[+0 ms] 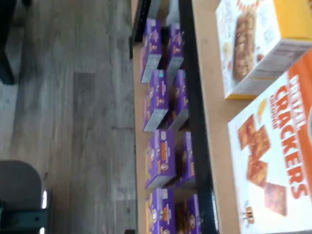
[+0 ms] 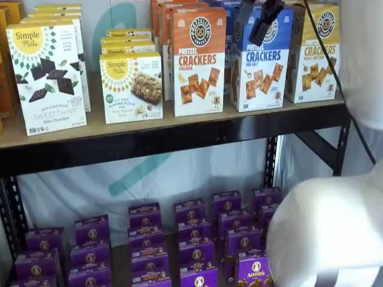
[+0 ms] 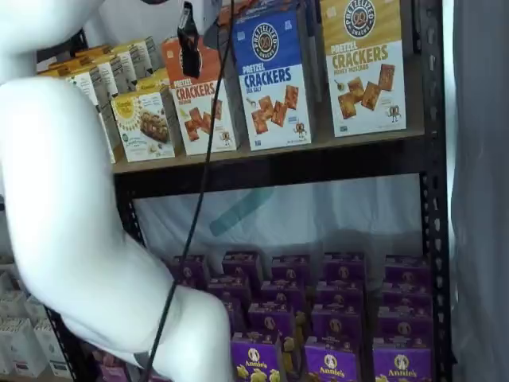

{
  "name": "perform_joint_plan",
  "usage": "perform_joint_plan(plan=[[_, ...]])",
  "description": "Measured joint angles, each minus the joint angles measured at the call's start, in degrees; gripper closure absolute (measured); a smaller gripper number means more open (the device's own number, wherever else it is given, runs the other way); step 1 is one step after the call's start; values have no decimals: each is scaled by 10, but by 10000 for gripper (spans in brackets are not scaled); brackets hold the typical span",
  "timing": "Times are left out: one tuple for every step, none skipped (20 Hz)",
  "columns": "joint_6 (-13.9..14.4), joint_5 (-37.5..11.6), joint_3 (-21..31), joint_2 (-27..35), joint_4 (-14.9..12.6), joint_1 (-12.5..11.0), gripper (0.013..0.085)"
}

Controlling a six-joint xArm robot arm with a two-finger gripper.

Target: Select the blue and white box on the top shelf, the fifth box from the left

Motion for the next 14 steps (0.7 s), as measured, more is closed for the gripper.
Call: perform_joint_plan(plan=[[-1, -2, -6, 4, 9, -5, 130], [-2, -3, -11, 8, 16, -11, 130], [-3, -8, -15, 10, 24, -15, 130], [-3, -13, -18, 13, 30, -19, 130], [-4, -18, -21, 15, 35, -22, 130], [-4, -22, -25, 18, 39, -25, 130], [-5, -27, -31, 22, 45, -29, 130], [-6, -32, -34, 25, 50, -32, 130], [-6, -37, -37, 28, 54, -35, 130], [-7, -39, -43, 32, 56, -37, 130], [-8, -43, -47, 37, 58, -39, 130], [-9, -45, -53, 42, 59, -40, 130], [-11, -45, -60, 49, 58, -42, 130], [-12, -45, -67, 56, 58, -42, 130]])
